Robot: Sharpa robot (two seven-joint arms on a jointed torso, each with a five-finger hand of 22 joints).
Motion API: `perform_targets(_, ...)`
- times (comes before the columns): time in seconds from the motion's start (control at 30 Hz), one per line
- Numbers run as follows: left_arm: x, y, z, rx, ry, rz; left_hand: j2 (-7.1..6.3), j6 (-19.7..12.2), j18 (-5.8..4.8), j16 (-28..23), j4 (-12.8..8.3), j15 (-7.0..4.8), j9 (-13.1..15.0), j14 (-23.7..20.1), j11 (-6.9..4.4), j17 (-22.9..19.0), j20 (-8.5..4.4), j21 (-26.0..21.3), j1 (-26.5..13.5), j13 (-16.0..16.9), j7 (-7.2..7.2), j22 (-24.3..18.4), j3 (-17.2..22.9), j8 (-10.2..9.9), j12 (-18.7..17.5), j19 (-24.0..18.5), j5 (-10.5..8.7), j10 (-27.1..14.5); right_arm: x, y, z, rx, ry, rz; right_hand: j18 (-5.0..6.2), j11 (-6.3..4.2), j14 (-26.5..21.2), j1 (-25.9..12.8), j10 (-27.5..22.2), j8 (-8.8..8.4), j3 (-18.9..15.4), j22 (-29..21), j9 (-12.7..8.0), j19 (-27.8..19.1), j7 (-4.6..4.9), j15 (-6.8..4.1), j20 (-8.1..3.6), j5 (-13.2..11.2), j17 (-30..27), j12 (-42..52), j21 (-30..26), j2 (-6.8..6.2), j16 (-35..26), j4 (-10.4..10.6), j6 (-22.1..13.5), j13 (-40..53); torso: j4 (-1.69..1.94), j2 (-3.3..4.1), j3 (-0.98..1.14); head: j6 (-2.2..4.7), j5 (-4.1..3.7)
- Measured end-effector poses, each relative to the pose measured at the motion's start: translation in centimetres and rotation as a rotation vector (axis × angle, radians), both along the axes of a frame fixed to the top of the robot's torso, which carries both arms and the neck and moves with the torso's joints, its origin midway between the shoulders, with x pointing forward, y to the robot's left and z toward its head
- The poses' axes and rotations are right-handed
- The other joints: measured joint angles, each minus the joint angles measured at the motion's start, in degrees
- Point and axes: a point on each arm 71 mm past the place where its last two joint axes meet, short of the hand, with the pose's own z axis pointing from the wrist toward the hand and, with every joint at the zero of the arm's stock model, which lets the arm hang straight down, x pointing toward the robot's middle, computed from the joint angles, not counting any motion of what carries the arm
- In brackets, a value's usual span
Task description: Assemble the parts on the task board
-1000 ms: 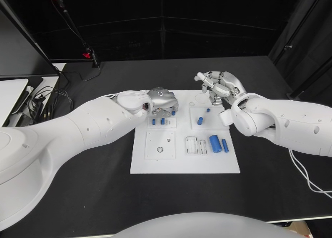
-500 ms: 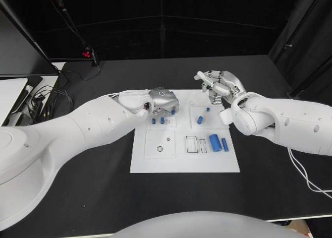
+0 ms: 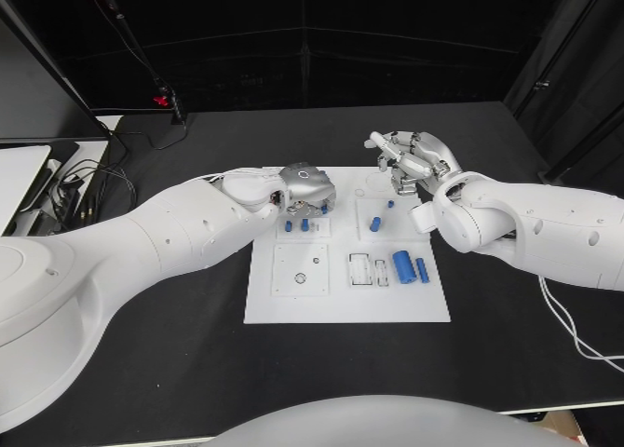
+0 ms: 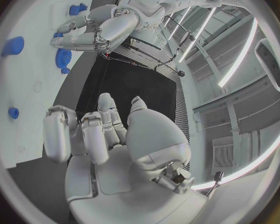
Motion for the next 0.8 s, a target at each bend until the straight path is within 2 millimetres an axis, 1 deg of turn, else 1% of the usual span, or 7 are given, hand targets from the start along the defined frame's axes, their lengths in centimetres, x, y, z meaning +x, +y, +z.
perform_targets(0.03,0.0,0.0,0.0,0.0,0.0,0.0,-0.25,0.22,0.0,0.0,-0.07,0.0,0.01,0.0,-0.02,0.0,0.0,0.0,0.25,-0.01,-0.05,0.0,0.2,0.15,0.0,0.0,0.0,0.42,0.0,0.0,0.0,0.0,0.0,0.0,0.0,0.0,0.0,0.0,0.0,0.0,0.0,0.0,0.0,0.0,0.0,0.0,0.0,0.0,0.0,0.0,0.0,0.0,0.0,0.0,0.0,0.0,0.0,0.0,-0.01,-0.04,0.0)
perform_targets(0.23,0.1,0.0,0.0,-0.001,-0.002,0.002,-0.32,2.98,0.0,0.0,-0.14,0.0,0.41,0.0,-0.15,0.0,0.0,0.0,0.32,-0.04,-0.14,0.0,1.08,1.15,-0.01,0.0,-0.01,3.7,0.0,0.0,0.0,0.002,0.002,0.0,0.0,0.0,0.0,0.0,0.0,0.0,0.0,0.0,0.0,0.0,0.0,0.0,0.0,0.0,0.0,0.0,0.0,0.0,0.0,0.0,0.0,0.0,0.01,-0.02,-0.01,-0.05,-0.01)
perform_targets(0.33,0.1,0.1,0.1,-0.002,-0.004,0.004,-0.57,4.39,0.0,0.0,-0.34,0.0,0.73,0.0,-0.15,0.0,0.0,0.0,0.56,-0.03,-0.19,0.0,1.53,1.55,-0.17,0.0,-0.1,5.36,0.0,0.0,0.0,0.003,0.003,0.001,0.0,0.0,0.0,0.0,0.0,0.0,0.0,0.0,0.0,0.0,0.0,0.0,0.0,0.0,0.0,0.0,0.0,0.0,0.0,0.0,0.0,0.0,0.01,-0.02,-0.01,-0.05,0.01)
perform_targets(0.4,0.1,0.1,0.1,-0.002,-0.005,0.005,-0.73,4.62,0.0,0.0,-0.34,0.0,0.79,0.0,-0.29,0.0,0.0,0.0,0.72,-0.04,-0.1,0.0,1.53,1.69,-0.28,0.0,-0.1,5.69,0.0,0.1,0.0,0.003,0.003,0.001,0.0,0.0,0.0,0.0,0.0,0.0,0.0,0.0,0.0,0.0,0.0,0.0,0.0,0.0,-0.01,0.0,0.0,0.0,0.0,0.0,0.0,0.01,0.01,-0.02,-0.01,-0.07,0.02)
perform_targets(0.47,0.2,0.2,0.0,-0.005,-0.009,0.006,-0.83,4.92,0.0,0.0,-0.15,0.0,0.83,0.0,-0.07,0.0,0.0,0.0,0.82,-0.04,0.01,0.0,1.72,1.69,-0.28,0.0,-0.11,5.91,0.0,0.1,0.0,0.003,0.003,0.001,0.0,0.0,0.0,0.0,0.0,0.0,0.0,0.0,0.0,0.0,0.0,0.0,0.0,0.0,0.0,0.0,0.0,0.0,0.0,0.0,0.0,-0.05,0.01,-0.03,-0.01,-0.07,0.02)
perform_targets(0.8,0.1,1.0,0.3,-0.05,-0.061,-0.016,-0.79,5.41,0.0,0.0,0.0,0.05,0.94,0.05,0.12,0.0,0.0,0.0,0.28,-0.1,0.1,0.0,2.16,1.68,-1.15,0.0,-0.33,7.14,0.1,-0.1,-0.1,0.002,0.005,-0.002,0.0,0.0,0.0,0.0,0.0,0.0,0.0,0.0,-0.04,0.0,0.0,0.0,0.0,0.0,-0.01,0.0,0.0,0.0,0.0,0.0,0.0,-0.08,0.14,-0.07,-0.01,0.07,-0.23)
